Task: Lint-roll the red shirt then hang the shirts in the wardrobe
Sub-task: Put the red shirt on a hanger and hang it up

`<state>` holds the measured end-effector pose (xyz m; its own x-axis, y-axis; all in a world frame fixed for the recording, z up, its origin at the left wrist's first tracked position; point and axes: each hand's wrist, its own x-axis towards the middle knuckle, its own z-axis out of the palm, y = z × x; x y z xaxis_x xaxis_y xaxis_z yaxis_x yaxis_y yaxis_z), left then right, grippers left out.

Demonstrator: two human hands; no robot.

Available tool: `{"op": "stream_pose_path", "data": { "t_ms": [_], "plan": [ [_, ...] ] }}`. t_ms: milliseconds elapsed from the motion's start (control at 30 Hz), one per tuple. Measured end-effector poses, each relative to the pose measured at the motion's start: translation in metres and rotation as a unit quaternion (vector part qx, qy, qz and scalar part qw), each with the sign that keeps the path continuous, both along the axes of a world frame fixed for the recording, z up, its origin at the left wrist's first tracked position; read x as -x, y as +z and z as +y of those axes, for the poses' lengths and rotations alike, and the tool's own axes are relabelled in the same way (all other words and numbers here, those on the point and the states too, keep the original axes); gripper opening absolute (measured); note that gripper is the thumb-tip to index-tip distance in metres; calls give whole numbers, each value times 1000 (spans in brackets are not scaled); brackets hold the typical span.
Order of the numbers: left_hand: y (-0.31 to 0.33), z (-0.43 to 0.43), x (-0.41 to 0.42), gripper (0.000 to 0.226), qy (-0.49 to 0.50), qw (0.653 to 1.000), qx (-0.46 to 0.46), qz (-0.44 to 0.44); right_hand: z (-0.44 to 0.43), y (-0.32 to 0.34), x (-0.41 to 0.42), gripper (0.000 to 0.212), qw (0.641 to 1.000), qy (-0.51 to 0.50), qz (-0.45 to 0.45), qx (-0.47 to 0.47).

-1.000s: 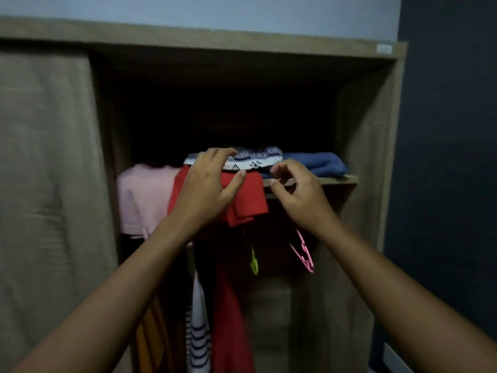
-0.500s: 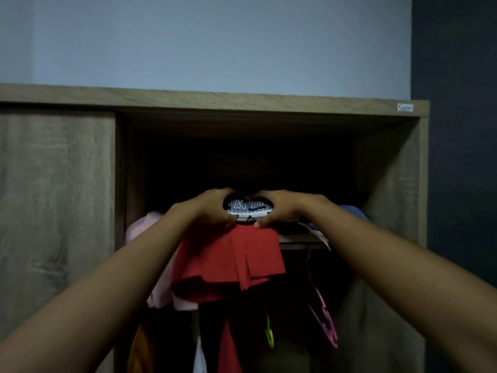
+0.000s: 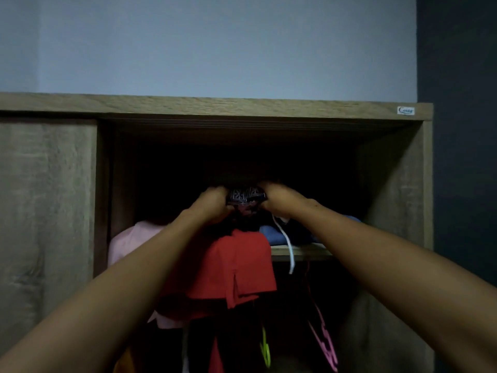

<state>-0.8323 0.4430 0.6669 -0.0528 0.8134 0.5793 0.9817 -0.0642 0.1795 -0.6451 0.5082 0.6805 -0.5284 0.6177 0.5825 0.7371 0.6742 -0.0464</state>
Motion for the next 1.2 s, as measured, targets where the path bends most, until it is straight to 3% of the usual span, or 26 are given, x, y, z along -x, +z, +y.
{"op": "stream_pose_path", "data": {
  "t_ms": [133, 267, 433, 533, 700, 800, 933, 1067, 1200],
  "plan": [
    [20, 7, -25, 50, -16, 999, -28, -5, 0, 17, -24, 56, 997, 8, 78, -18],
    [34, 18, -62, 61, -32, 998, -43, 32, 4, 31, -61, 47, 991, -26, 115, -70],
    [43, 32, -114, 53, -80, 994, -73, 25, 1, 42, -112, 55, 985, -137, 80, -68],
    [30, 45, -129, 49, -96, 994, -32, 51, 3, 28, -129, 48, 977, -187, 48, -85],
    [14, 46, -137, 45, -148, 984, 77, 67, -7, 0, -135, 32, 962, -254, -48, 86],
    [14, 37, -129, 44, -210, 975, 66, 29, -16, 7, -146, 33, 965, -225, -9, 130],
    [-1, 34, -124, 46, -218, 975, 48, -13, -29, 1, -147, 44, 982, -134, 71, 112],
    [-8, 24, -120, 50, -220, 975, 39, -21, -22, -18, -136, 35, 987, -117, 5, 110],
    [3, 23, -87, 44, -144, 989, 13, -33, -30, -14, -125, 51, 991, -46, 123, -1]
  ]
}}
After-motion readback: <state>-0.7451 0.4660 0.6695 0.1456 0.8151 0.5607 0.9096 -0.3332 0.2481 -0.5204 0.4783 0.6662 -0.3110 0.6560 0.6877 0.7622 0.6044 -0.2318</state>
